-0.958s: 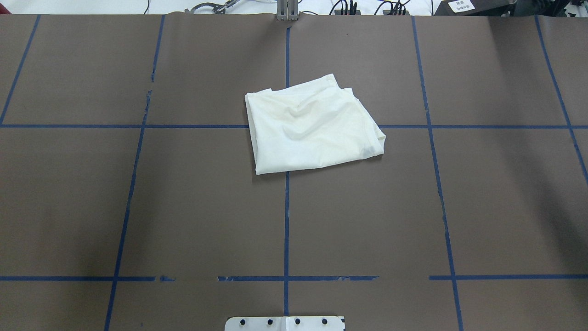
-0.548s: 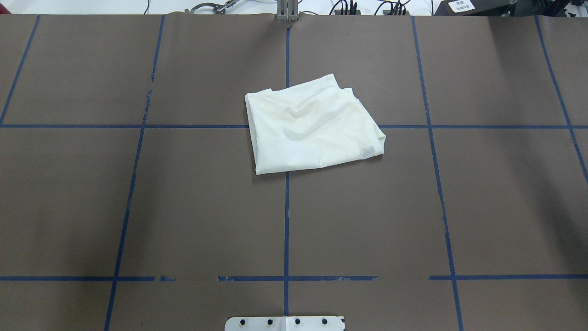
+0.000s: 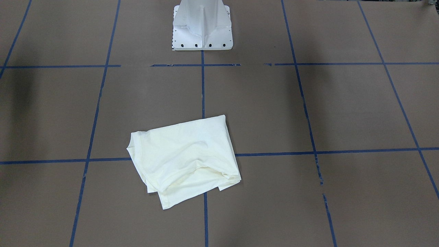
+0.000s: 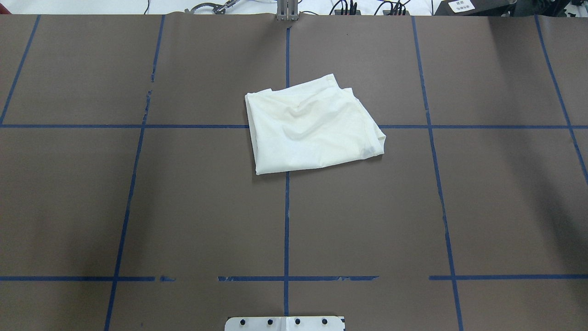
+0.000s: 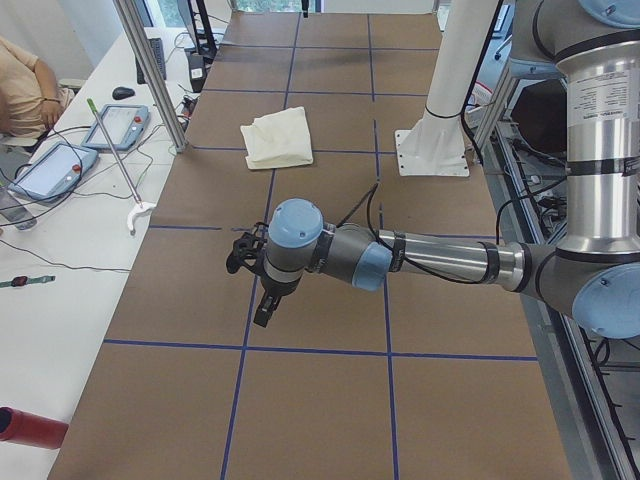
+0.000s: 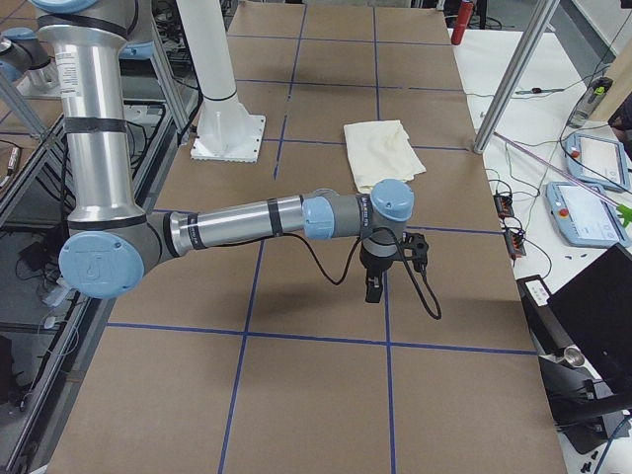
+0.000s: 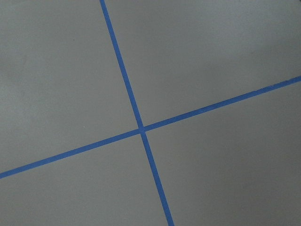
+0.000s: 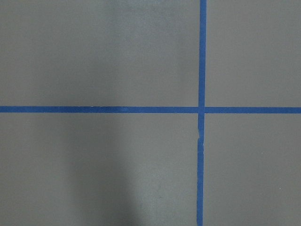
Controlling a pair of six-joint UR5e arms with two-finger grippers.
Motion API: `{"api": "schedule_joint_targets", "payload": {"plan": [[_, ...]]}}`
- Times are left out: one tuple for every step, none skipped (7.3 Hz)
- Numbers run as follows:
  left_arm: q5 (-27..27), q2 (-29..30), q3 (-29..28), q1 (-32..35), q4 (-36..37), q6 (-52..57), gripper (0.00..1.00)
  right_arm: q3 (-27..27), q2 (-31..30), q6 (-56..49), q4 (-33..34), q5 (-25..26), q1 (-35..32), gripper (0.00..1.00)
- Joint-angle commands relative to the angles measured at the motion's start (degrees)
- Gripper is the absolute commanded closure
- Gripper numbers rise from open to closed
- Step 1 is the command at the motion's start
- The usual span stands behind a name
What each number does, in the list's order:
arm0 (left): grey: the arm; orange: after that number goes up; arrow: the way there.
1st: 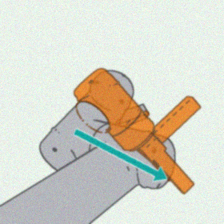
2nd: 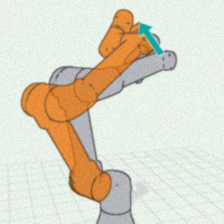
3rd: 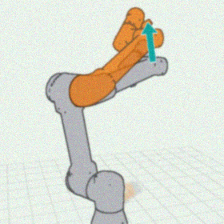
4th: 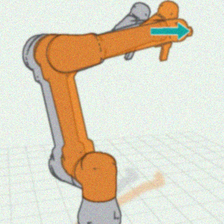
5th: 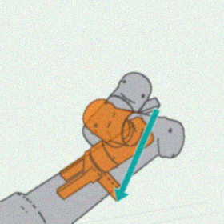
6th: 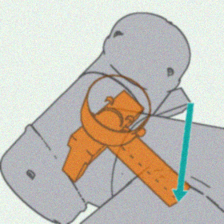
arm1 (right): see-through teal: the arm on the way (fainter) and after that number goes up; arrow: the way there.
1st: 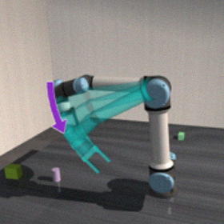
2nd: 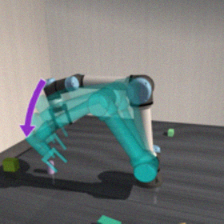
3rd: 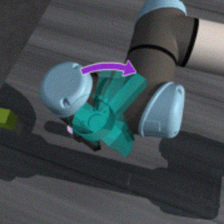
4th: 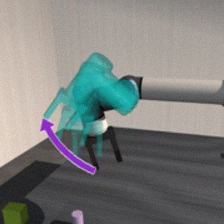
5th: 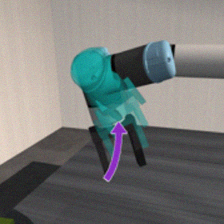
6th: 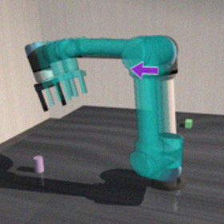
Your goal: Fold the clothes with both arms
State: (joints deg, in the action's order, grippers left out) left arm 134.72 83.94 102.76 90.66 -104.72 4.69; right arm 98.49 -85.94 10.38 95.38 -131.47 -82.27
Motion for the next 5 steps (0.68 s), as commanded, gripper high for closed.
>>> {"api": "schedule_joint_targets", "payload": {"plan": [[0.2, 0.4, 1.8, 0.8, -2.1, 0.0, 0.00, 2.0, 1.4, 1.2, 0.1, -0.4, -0.1, 0.00], [-0.1, 0.0, 2.5, 1.5, -2.2, 0.1, 0.00, 0.9, 1.7, 1.2, 0.0, -0.2, 0.0, 0.00], [-0.1, 1.0, 1.3, 1.5, -2.2, 0.2, 0.00, 1.2, 1.7, 1.3, 0.0, -0.2, 0.0, 0.00], [-0.1, 1.7, 1.3, 1.5, -2.2, 0.3, 0.00, 1.2, 1.7, 1.3, 0.0, -0.2, 0.0, 0.00], [0.0, 1.7, 2.0, 1.5, -2.2, 0.4, 0.00, 1.6, 1.6, 1.3, 0.0, -0.4, 0.0, 0.00]]}}
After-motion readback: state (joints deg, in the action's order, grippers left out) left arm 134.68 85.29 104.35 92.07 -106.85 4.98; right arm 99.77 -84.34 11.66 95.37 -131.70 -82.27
